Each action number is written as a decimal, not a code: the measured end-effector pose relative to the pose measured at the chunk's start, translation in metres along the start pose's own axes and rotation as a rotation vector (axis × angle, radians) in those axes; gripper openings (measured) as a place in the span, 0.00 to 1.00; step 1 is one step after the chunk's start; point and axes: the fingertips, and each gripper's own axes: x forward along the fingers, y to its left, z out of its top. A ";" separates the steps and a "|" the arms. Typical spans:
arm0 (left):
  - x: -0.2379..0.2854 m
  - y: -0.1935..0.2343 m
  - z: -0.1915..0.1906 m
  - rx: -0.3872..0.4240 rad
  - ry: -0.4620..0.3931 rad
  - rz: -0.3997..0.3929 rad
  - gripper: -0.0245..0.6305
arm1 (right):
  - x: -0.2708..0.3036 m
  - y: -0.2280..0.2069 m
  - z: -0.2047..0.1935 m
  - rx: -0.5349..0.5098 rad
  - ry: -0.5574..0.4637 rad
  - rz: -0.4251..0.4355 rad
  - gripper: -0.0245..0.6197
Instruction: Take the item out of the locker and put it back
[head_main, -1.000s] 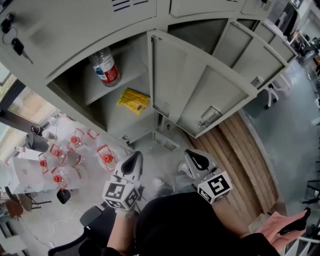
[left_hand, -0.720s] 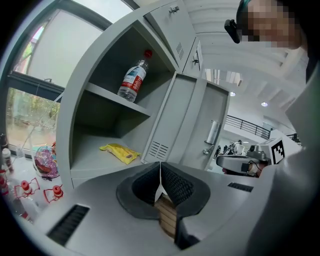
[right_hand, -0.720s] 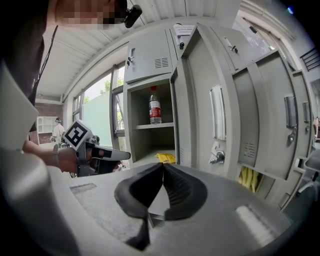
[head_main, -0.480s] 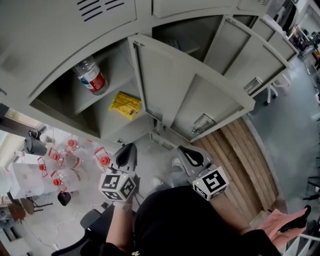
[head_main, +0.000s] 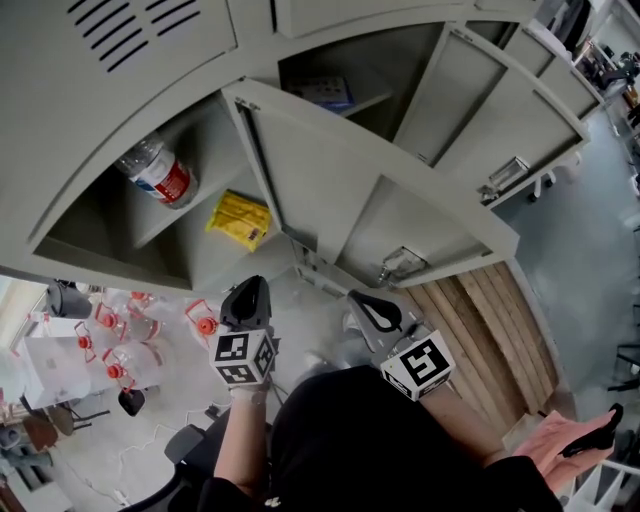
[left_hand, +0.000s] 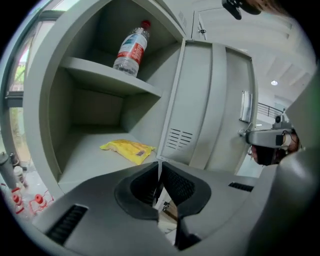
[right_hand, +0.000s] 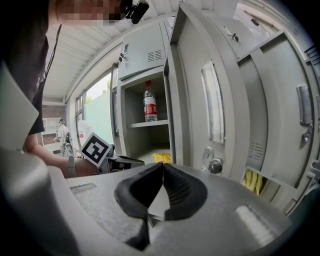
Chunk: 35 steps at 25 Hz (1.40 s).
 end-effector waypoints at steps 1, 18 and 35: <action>0.005 0.003 -0.004 0.007 0.013 0.008 0.07 | 0.001 -0.002 -0.001 0.000 0.004 0.000 0.04; 0.051 0.034 -0.012 0.075 0.070 0.093 0.24 | 0.016 -0.014 -0.002 0.008 0.049 0.005 0.04; 0.069 0.051 -0.009 0.086 0.093 0.150 0.32 | 0.014 -0.015 -0.001 0.006 0.053 0.007 0.04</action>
